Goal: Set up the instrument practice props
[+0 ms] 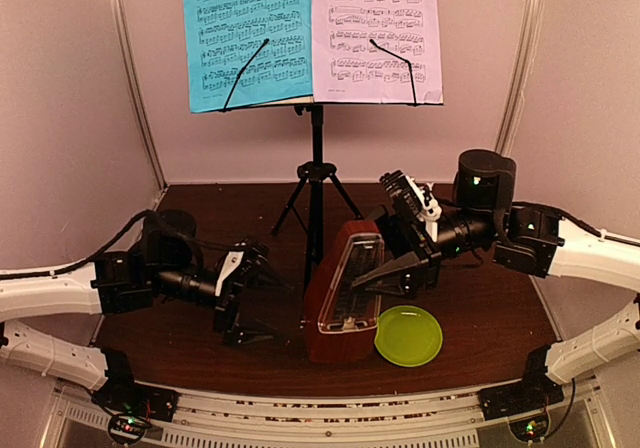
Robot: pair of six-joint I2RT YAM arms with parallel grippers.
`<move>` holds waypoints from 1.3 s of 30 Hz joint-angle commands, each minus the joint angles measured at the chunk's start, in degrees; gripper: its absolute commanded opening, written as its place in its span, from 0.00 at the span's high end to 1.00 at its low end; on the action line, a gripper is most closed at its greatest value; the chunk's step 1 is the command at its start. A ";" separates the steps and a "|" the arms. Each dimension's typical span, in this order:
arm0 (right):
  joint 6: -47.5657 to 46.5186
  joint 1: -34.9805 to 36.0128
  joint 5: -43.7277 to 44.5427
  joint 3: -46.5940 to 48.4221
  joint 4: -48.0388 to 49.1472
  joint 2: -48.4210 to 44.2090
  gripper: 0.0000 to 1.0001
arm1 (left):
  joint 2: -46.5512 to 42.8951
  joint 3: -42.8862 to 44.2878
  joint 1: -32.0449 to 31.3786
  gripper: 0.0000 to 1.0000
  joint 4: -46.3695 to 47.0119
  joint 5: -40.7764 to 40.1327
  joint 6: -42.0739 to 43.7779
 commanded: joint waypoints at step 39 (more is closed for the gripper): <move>1.23 2.78 1.56 4.44 8.72 0.01 1.00 | 1.51 1.09 -1.74 0.22 6.08 -3.30 0.42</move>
